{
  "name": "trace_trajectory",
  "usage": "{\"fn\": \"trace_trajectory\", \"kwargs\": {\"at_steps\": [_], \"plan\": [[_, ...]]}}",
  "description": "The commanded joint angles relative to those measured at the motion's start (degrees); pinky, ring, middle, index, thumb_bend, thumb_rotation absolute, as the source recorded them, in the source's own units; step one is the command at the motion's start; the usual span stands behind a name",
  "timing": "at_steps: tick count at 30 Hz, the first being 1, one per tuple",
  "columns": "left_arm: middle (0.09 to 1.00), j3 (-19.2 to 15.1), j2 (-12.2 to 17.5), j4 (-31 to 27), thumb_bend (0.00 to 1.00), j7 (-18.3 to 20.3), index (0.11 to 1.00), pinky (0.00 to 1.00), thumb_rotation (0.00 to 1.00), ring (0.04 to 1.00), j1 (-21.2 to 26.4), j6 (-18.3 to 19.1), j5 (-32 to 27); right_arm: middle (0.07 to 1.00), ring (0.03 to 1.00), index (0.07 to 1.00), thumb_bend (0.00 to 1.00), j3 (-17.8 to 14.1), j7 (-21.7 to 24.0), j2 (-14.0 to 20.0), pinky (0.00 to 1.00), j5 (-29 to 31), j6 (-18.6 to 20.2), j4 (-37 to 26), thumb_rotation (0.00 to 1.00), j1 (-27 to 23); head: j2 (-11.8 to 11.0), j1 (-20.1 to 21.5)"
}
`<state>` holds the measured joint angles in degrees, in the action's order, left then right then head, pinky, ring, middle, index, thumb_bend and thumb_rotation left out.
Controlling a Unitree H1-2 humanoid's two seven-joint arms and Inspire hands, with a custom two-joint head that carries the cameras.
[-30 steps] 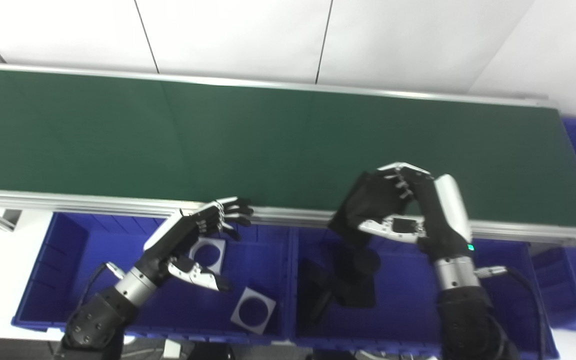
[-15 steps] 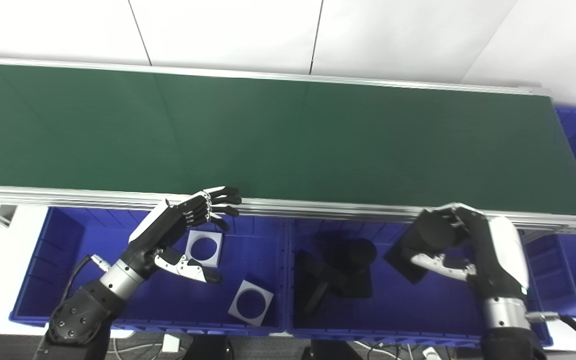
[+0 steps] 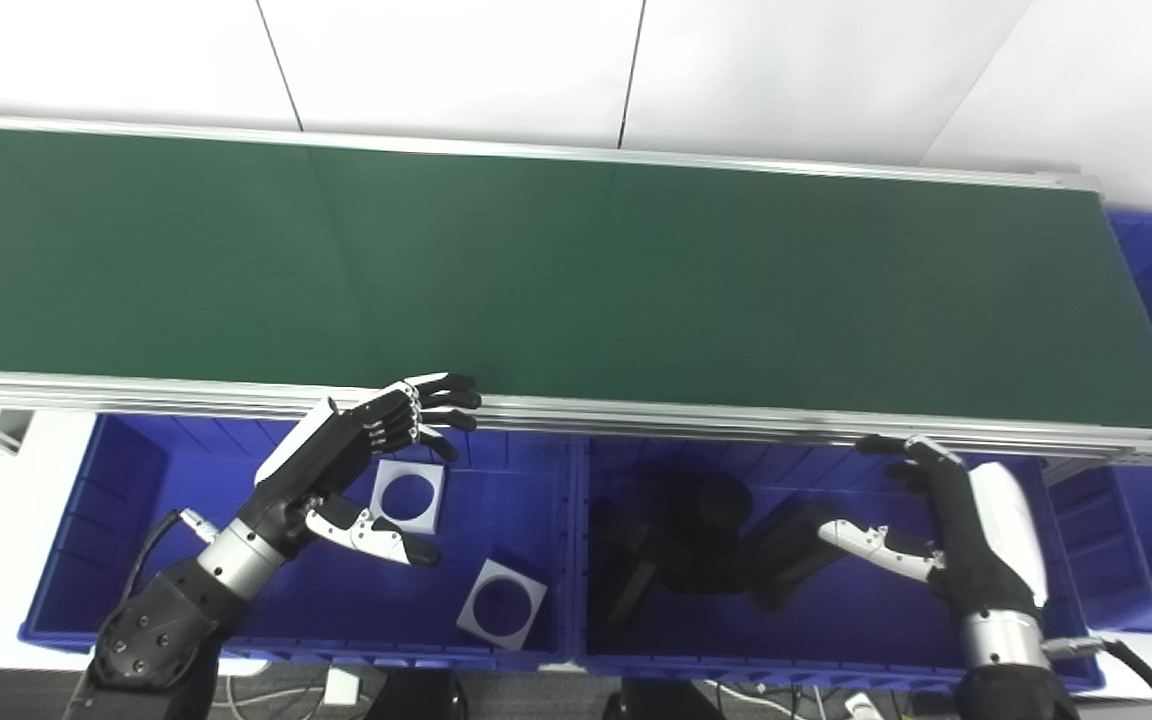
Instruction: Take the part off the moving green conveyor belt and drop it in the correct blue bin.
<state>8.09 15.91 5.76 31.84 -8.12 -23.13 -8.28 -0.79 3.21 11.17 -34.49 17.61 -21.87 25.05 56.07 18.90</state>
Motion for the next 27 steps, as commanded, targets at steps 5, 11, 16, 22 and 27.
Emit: {"fn": "trace_trajectory", "kwargs": {"at_steps": [5,11,16,22,27], "plan": [[0.823,0.0,0.8,0.4,1.0,0.0,0.84,0.61,0.24,0.757,1.9,-1.7,-1.1,0.94,0.923,0.917,0.64,0.5,2.6,1.7,0.76,1.9,1.3,1.6,0.57,-0.8,-0.3,0.1],[0.83,-0.1,0.9,0.7,1.0,-0.1,0.842,0.6,0.25,0.754,2.0,-1.5,-0.7,0.966,0.951,0.943,0.72,3.1,4.1,3.1,0.79,1.4,0.6,0.5,0.64,-0.3,-0.5,0.1],[0.832,-0.1,1.1,0.9,0.99,0.1,0.845,0.6,0.24,0.756,2.2,-1.7,-0.6,0.964,0.943,0.943,0.75,4.8,2.4,1.5,0.76,3.6,-4.1,-2.1,0.61,0.1,-0.5,-0.2],[0.832,-0.1,1.3,0.3,0.99,-0.1,0.847,0.61,0.25,0.759,2.0,-0.9,-0.6,0.923,0.874,0.935,0.79,7.5,0.8,-0.4,0.74,9.5,-13.2,-3.4,0.51,-0.1,-0.5,-0.9],[0.821,0.0,1.4,-0.1,1.0,-0.1,0.845,0.62,0.24,0.767,1.7,0.1,-1.0,0.872,0.818,0.932,0.84,10.6,0.3,-2.3,0.72,12.6,-20.3,-2.6,0.45,-1.0,-0.3,-3.7]]}}
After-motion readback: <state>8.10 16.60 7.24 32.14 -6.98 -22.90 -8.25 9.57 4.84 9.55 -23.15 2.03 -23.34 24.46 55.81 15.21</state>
